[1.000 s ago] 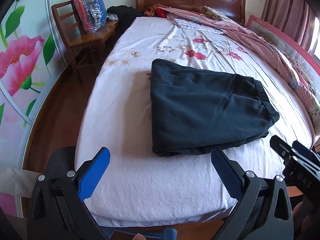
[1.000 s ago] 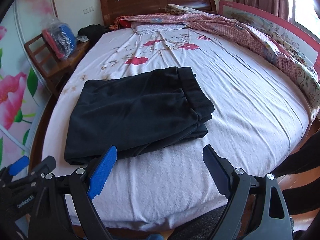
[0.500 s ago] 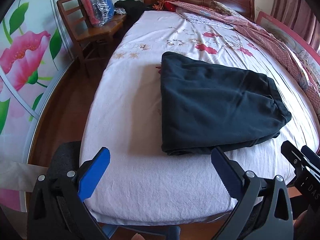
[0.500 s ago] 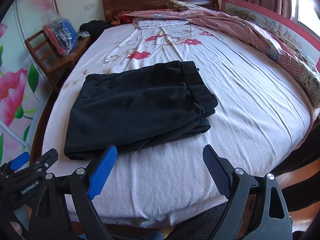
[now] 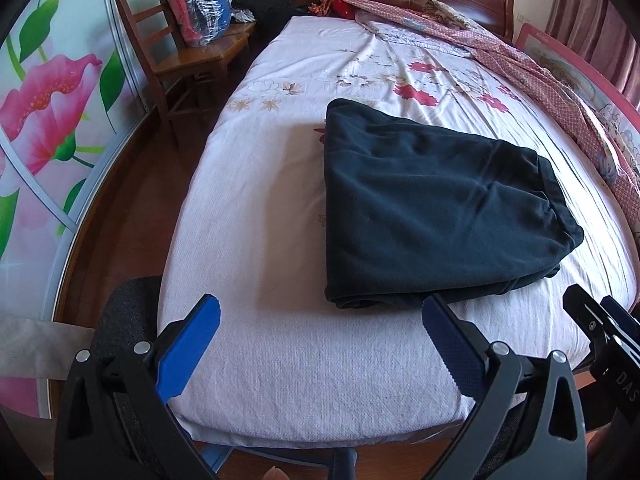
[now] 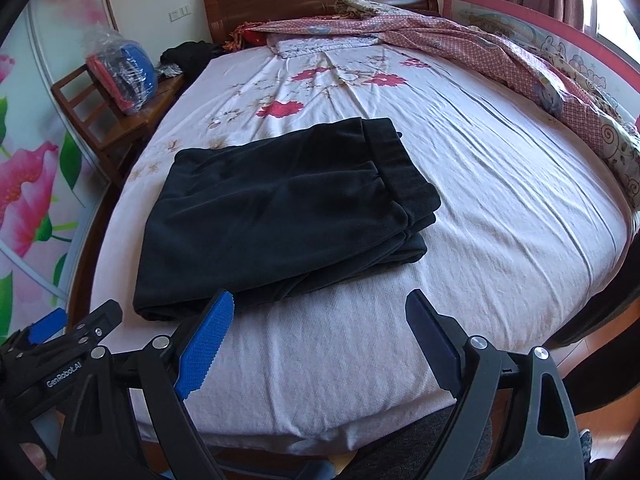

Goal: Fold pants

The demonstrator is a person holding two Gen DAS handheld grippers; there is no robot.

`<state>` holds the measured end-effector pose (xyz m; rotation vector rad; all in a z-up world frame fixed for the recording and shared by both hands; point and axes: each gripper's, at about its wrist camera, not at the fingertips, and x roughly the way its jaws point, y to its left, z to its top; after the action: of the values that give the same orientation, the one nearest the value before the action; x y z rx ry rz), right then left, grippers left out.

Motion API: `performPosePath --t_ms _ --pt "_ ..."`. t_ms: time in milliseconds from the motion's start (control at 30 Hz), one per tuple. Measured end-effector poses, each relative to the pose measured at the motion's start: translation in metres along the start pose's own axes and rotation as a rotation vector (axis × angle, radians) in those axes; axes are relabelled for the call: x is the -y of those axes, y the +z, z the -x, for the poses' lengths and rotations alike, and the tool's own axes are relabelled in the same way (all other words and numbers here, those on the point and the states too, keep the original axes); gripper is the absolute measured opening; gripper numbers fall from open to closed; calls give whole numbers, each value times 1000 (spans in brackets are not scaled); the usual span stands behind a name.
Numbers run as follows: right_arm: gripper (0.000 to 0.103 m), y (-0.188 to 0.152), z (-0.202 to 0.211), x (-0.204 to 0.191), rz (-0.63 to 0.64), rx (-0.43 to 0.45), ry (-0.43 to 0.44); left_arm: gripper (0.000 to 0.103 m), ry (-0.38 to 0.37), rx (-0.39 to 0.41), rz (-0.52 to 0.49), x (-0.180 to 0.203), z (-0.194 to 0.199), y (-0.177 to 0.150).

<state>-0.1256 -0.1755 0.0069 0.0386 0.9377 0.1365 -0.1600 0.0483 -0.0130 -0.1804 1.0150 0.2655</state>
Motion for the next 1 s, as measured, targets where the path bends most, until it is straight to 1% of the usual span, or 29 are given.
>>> performPosePath --t_ms 733,833,900,967,1000 --pt "87 0 -2 2 -5 -9 18 101 -2 22 -15 1 7 3" --pt "87 1 -3 2 -4 -12 17 101 6 49 -37 4 13 5" --pt "87 1 -3 2 -3 -12 17 101 23 79 -97 10 19 8" --pt "87 1 -2 1 2 -9 9 101 47 161 -158 16 32 11" --pt "87 1 -2 1 5 -10 9 101 89 218 -200 20 41 11"
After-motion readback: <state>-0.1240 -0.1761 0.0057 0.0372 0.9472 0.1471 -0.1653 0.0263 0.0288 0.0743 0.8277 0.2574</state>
